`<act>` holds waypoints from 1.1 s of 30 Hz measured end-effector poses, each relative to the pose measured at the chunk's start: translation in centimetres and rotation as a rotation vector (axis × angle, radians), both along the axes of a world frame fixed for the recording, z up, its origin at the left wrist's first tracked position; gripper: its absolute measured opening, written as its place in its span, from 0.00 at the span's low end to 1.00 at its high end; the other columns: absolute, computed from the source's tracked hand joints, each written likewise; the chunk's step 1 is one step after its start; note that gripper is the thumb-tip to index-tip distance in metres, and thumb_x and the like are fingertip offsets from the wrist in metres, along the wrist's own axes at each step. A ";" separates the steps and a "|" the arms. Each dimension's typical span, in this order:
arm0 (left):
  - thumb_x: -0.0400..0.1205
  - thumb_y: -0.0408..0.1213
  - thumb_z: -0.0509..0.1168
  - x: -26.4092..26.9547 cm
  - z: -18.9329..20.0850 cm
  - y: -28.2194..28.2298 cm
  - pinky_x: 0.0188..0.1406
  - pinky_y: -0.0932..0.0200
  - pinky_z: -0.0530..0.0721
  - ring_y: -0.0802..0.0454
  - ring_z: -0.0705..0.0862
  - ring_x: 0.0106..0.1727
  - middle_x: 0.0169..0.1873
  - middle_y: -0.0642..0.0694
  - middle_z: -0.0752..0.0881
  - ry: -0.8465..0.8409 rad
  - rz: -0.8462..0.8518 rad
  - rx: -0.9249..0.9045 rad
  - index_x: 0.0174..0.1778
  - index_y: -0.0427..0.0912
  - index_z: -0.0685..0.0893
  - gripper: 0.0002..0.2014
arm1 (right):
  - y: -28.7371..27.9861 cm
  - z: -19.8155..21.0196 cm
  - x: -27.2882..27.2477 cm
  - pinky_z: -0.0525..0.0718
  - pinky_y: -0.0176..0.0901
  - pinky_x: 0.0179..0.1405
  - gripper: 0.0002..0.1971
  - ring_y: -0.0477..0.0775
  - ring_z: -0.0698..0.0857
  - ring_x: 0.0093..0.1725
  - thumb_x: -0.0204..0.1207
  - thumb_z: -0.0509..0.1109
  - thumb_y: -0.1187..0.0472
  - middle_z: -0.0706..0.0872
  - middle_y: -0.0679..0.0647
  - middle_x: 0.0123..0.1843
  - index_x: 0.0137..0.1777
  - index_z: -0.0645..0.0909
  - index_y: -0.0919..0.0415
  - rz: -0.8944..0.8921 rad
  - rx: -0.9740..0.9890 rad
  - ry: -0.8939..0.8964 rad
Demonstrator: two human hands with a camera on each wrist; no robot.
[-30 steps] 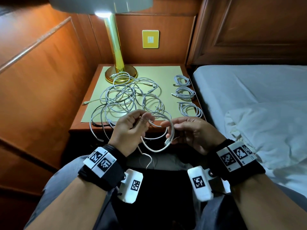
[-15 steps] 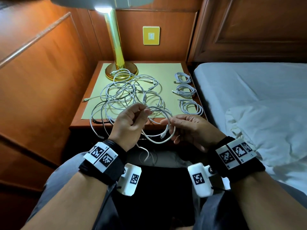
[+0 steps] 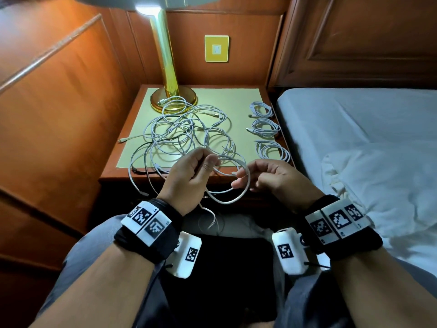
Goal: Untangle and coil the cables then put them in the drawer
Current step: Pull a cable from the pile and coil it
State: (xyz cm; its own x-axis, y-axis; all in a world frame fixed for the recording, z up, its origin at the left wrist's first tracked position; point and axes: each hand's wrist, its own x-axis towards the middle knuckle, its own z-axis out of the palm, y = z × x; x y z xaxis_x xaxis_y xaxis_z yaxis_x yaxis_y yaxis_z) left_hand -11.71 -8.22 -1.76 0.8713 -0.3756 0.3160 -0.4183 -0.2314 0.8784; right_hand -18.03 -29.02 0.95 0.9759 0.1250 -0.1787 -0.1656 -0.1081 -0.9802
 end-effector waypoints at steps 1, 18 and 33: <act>0.87 0.49 0.59 0.1 0.0 0.1 0.32 0.56 0.75 0.62 0.77 0.30 0.29 0.63 0.80 0.027 -0.002 0.003 0.41 0.53 0.82 0.11 | -0.1 -0.2 -0.1 0.81 0.52 0.71 0.15 0.53 0.90 0.59 0.75 0.62 0.72 0.94 0.54 0.49 0.54 0.86 0.61 0.003 -0.171 -0.085; 0.85 0.54 0.64 0.7 -0.3 0.3 0.37 0.52 0.74 0.45 0.75 0.34 0.31 0.43 0.79 0.040 0.035 0.140 0.41 0.49 0.81 0.13 | -1.9 -0.9 0.2 0.77 0.37 0.41 0.07 0.44 0.83 0.37 0.74 0.72 0.55 0.88 0.50 0.36 0.36 0.86 0.54 -0.069 -0.603 -0.061; 0.83 0.50 0.67 -0.2 0.1 -0.7 0.40 0.54 0.79 0.54 0.80 0.35 0.32 0.52 0.83 0.048 0.005 -0.007 0.44 0.47 0.86 0.11 | 0.8 0.3 -0.1 0.71 0.40 0.30 0.14 0.51 0.72 0.23 0.87 0.55 0.62 0.66 0.49 0.21 0.44 0.77 0.67 -0.146 0.465 0.080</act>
